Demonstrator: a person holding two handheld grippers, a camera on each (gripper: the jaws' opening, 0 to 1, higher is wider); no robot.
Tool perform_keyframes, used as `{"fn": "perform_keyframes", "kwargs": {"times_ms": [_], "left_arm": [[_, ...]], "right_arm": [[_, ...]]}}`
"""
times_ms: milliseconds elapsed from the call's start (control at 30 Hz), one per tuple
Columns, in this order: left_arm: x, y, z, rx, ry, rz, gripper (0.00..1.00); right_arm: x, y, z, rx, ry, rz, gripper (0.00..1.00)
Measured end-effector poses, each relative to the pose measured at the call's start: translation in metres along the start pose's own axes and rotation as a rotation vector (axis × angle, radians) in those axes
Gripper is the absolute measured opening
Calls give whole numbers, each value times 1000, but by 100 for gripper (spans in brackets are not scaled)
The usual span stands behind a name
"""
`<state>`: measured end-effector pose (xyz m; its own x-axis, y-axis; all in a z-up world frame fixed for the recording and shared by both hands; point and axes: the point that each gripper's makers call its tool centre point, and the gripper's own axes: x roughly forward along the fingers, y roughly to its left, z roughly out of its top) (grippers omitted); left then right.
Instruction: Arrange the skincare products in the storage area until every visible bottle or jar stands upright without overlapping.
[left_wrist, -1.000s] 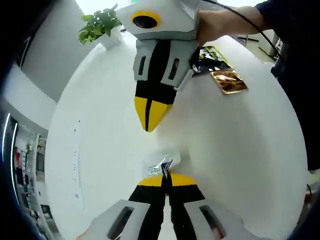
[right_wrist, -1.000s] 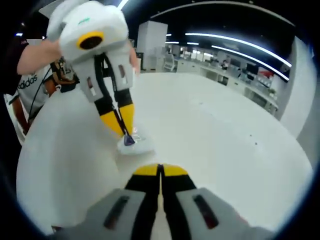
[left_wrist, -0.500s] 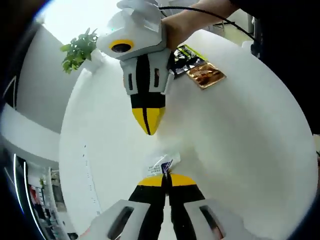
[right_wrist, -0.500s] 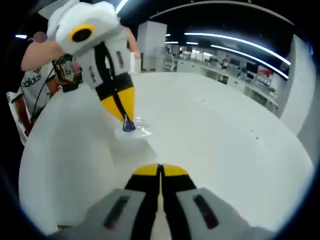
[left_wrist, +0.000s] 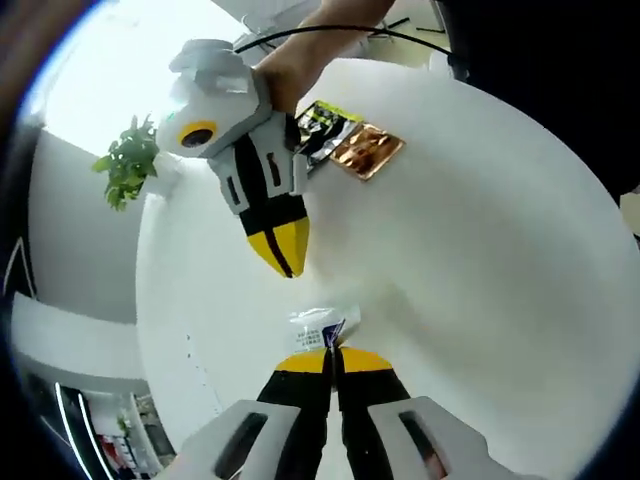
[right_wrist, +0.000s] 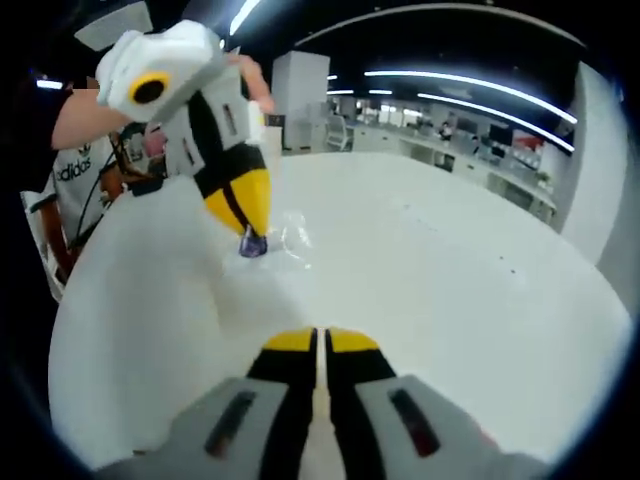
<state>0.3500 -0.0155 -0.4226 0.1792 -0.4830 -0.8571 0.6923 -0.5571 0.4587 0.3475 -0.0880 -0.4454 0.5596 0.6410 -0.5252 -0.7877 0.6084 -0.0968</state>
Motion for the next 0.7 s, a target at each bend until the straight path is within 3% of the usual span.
{"fn": "perform_keyframes", "kwargs": {"times_ms": [233, 467, 700], "left_arm": [[-2, -3, -3, 28, 6, 0, 0], [-5, -7, -1, 58, -1, 2, 0], [-11, -7, 4, 104, -8, 23, 0]], "right_arm": [[-2, -1, 3, 30, -24, 13, 11], [-2, 15, 25, 229, -160, 166, 35], [-3, 20, 37, 466, -271, 287, 36]]}}
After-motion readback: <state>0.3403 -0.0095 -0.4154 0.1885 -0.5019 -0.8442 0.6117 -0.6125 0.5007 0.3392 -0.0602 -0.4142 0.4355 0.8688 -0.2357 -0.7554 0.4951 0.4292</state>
